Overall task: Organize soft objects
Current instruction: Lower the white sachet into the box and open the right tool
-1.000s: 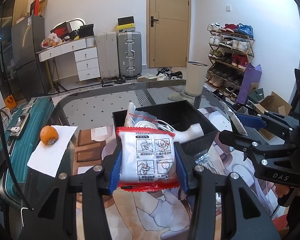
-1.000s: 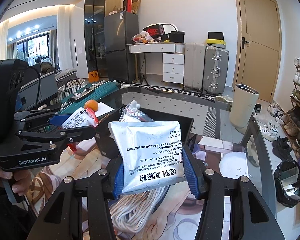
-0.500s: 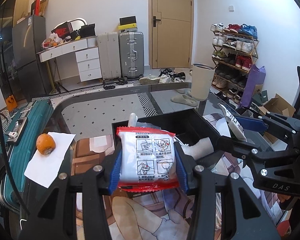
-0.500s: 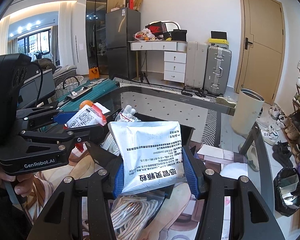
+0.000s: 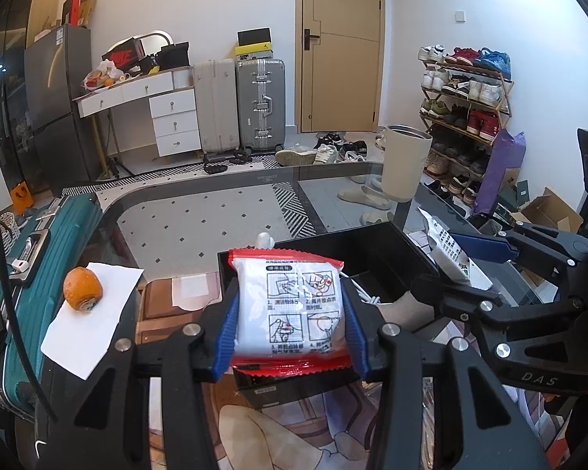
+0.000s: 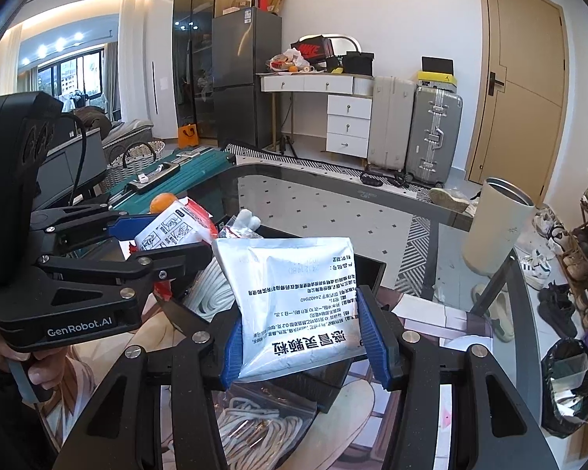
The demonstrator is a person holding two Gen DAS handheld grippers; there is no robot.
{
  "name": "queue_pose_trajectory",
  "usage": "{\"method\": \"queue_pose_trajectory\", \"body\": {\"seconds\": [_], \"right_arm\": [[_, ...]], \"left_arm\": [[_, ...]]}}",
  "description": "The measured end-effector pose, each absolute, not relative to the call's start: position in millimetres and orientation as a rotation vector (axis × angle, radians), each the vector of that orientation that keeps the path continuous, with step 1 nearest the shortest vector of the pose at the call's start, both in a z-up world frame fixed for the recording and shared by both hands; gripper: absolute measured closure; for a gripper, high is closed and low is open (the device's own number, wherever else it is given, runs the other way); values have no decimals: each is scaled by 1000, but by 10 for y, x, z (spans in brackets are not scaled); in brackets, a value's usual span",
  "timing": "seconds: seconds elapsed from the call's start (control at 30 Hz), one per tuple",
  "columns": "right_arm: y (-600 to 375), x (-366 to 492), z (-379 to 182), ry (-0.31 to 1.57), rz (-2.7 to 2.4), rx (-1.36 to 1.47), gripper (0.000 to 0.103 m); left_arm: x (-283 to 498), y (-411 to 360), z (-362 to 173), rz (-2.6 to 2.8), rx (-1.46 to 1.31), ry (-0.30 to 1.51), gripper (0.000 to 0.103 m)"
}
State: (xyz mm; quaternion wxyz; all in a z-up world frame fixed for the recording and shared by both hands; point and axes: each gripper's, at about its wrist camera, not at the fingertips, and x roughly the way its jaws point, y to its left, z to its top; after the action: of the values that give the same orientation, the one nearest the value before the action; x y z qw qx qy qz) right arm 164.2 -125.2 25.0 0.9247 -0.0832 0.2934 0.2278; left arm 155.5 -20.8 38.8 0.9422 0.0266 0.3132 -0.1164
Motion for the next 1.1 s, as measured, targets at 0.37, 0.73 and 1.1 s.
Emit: {"method": "queue_pose_trajectory", "body": {"seconds": [0.37,0.73,1.1], "right_arm": [[-1105,1892,108,645,480,-215,51],[-1033,2137,43,647,462,-286,46],[-1199,2013,29,642,434,-253,24]], "left_arm": [[1646,-181,338,-224,46,657,57],[1675,-175,317,-229,52,662,57],[1690,-178,281,-238,44,669,57]]}}
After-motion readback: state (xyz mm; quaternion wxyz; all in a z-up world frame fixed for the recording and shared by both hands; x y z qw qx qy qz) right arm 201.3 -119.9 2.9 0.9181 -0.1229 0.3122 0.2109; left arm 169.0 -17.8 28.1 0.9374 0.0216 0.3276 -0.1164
